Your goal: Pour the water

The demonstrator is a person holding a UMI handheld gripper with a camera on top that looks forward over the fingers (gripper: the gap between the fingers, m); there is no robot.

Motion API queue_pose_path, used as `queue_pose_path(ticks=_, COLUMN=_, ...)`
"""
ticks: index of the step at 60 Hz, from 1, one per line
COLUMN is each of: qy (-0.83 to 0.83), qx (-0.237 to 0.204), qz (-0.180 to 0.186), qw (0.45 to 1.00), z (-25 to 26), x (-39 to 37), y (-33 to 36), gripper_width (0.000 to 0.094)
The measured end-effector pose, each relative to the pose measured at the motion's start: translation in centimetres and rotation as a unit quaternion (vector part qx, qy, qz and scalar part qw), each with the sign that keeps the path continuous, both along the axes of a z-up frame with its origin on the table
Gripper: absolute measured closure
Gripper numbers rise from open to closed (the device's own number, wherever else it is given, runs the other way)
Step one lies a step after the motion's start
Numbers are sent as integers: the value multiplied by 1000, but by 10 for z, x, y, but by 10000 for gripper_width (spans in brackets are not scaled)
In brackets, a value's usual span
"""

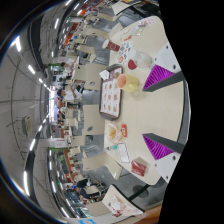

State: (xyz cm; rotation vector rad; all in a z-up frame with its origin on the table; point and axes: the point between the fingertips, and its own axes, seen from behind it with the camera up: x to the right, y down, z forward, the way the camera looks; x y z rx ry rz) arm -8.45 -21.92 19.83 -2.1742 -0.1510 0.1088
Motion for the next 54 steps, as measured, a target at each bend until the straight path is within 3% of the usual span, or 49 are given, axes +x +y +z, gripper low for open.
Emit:
queue_pose_path(ticks=28, qy=-24, qx=18, qz=-57, qw=998, z=-78, x=130, y=-8, gripper_width=88)
queue_pose_path(ticks=47, qy=-15, qx=73, qz=-85, qw=994, z=-119, x=176, y=64, gripper_width=87)
queue_pose_path(ticks=54, qy=-5, qx=83, qz=-95, qw=992, z=-131, x=181, y=88, gripper_width=168)
